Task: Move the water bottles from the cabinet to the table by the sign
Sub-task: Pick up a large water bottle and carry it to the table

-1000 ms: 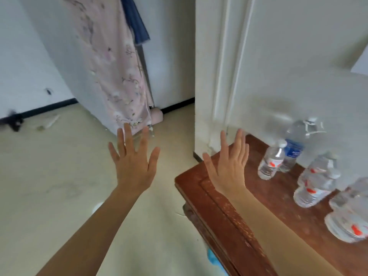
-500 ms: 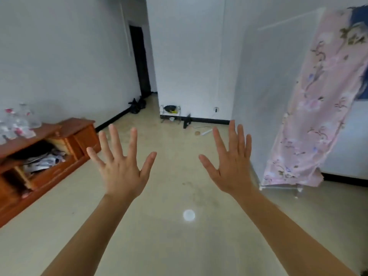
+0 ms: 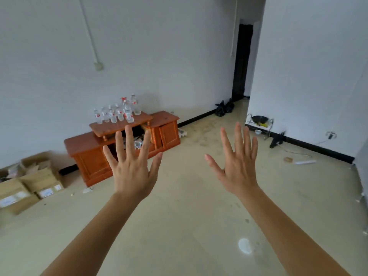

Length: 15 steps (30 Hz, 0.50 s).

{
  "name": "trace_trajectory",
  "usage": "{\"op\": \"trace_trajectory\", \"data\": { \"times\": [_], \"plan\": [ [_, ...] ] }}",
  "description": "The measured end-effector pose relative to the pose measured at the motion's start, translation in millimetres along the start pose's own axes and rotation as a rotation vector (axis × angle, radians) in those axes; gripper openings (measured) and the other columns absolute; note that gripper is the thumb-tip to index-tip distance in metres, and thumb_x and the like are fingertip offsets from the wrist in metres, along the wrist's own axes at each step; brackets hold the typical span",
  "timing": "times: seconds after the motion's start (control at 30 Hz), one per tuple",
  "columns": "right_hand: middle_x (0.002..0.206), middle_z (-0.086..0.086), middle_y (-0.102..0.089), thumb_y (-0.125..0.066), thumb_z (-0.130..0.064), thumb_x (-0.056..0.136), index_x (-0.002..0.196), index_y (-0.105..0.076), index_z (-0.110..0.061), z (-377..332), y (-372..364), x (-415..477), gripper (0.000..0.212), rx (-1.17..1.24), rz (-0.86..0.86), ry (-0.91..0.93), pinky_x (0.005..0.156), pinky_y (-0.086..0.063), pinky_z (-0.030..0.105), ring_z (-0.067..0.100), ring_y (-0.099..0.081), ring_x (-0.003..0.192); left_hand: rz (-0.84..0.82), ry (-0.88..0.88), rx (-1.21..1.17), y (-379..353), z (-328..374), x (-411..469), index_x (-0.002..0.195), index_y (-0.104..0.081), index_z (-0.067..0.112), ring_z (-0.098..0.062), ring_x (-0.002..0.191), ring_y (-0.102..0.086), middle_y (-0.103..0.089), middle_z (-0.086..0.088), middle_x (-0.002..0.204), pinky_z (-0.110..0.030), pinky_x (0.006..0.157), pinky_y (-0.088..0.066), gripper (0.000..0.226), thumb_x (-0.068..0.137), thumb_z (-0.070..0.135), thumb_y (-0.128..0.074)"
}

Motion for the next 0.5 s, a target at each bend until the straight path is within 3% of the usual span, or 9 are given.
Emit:
{"op": "trace_trajectory", "data": {
  "times": [0.17,0.5],
  "plan": [
    [0.171,0.014,0.004,-0.028,-0.074,0.097,0.164,-0.011,-0.027,2,-69,67,0.084,0.146,-0.049,0.085,0.124,-0.004,0.061,0.038,-0.002,0.157,0.014,0.086,0.129,-34,-23,44,0.161,-0.012,0.034,-0.032,0.156,0.01,0.005,-0.009,0.17,-0.065,0.119,0.006,0.071,0.1,0.068,-0.021],
    [0.171,0.011,0.01,-0.029,-0.071,0.099,0.164,-0.006,-0.03,-44,-256,185,0.08,0.234,-0.151,0.276,0.125,-0.001,0.058,0.032,0.007,0.158,-0.004,0.253,0.184,-146,-122,146,0.162,-0.013,0.031,-0.035,0.156,0.003,-0.001,-0.012,0.17,-0.068,0.12,-0.002,0.076,0.097,0.072,-0.013]
  ]
}}
Point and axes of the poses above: each hand's wrist, its own x-axis towards the middle knuckle, its own y-axis out of the back of the hand, z = x × y, the point moved 6 cm from there along x, towards the middle knuckle
